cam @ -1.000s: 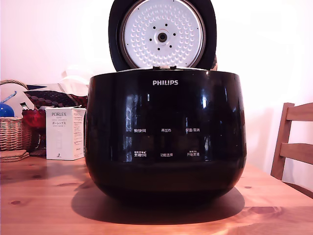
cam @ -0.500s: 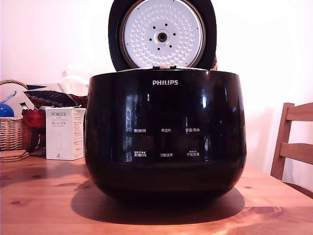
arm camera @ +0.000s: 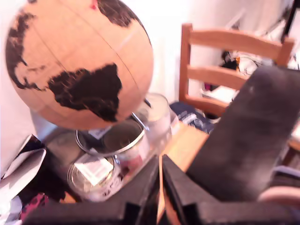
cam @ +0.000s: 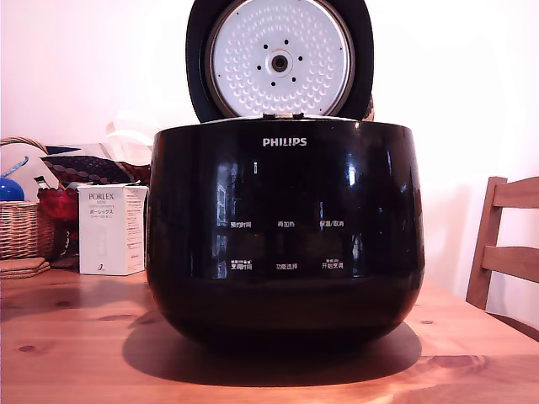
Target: Close the rice cooker by pressing the lid down with medium force
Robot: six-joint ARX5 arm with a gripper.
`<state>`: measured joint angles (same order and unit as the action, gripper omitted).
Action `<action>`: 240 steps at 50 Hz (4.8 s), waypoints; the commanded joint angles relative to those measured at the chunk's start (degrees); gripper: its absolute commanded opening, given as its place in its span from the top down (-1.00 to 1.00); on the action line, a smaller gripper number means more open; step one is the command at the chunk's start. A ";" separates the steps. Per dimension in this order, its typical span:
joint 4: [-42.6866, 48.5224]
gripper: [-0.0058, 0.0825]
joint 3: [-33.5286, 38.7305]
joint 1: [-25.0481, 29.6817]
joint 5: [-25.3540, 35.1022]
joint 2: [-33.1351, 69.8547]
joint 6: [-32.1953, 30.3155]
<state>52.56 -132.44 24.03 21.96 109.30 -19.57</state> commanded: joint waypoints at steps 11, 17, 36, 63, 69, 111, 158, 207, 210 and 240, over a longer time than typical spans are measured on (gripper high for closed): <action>3.93 0.92 0.17 2.75 0.81 1.03 -1.53; 6.56 0.92 0.04 3.69 0.81 0.98 -2.58; 19.45 0.92 -7.41 4.15 0.81 0.85 -2.84; 25.14 0.92 -9.01 5.01 3.28 0.85 -0.31; 25.16 0.92 -9.01 5.51 3.43 0.85 0.13; 25.51 0.92 -6.97 6.12 3.08 4.07 1.51; 20.26 0.92 -3.93 5.97 3.28 6.64 0.98; 9.01 0.92 16.11 6.47 5.27 -0.87 3.23; 8.87 0.92 16.68 6.54 5.31 -0.98 3.30; 9.46 0.92 18.67 8.79 6.14 -1.11 3.78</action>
<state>61.25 -115.66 32.18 27.66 108.44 -16.16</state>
